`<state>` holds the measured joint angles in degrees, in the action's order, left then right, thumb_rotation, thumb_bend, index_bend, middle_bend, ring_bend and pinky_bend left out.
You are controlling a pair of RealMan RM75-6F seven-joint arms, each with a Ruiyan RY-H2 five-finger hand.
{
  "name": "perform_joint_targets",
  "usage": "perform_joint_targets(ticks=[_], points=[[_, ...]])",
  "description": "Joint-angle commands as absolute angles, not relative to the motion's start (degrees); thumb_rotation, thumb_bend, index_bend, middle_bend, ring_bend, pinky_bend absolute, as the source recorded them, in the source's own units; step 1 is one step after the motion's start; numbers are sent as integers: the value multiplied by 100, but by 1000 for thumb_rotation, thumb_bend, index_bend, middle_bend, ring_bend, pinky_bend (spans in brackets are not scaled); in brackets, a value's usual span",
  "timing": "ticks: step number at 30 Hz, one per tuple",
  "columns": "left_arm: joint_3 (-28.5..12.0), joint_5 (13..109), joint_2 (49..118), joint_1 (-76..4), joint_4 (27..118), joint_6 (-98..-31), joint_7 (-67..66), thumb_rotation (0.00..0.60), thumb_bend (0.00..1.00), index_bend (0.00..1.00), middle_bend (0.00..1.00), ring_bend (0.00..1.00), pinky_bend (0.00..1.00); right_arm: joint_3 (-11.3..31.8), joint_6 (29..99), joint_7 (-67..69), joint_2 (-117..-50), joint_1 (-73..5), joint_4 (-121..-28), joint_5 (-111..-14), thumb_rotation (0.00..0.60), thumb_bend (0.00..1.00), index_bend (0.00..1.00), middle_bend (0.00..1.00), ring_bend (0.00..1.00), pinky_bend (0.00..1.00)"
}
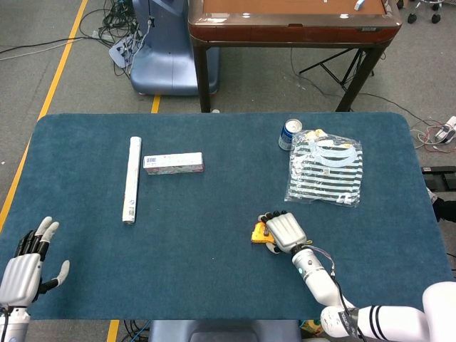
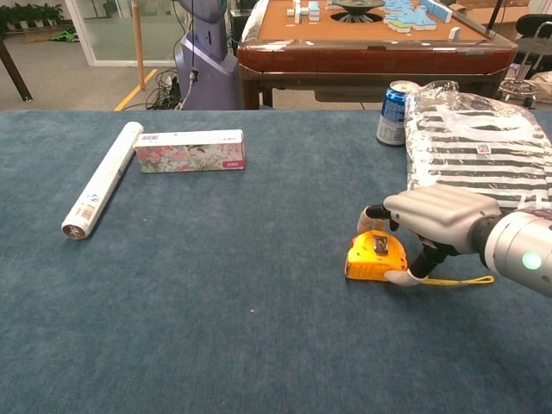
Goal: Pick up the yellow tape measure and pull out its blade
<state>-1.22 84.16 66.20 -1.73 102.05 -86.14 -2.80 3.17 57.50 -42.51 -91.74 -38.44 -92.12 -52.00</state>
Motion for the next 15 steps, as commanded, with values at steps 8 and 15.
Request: perform_joint_targets(ticks=[8, 15], points=[[-263, 8311, 6549, -457, 10252, -8231, -323, 600, 375, 65, 0, 0, 0, 381, 5854, -3899, -9149, -3831, -9224, -5442, 600, 607, 399, 443, 336, 287], [-794, 7968, 6439, -1142, 10524, -7530, -159, 600, 375, 65, 0, 0, 0, 766, 6048, -4015, -8840, -4016, -9853, -5380, 600, 614, 411, 457, 351, 287]])
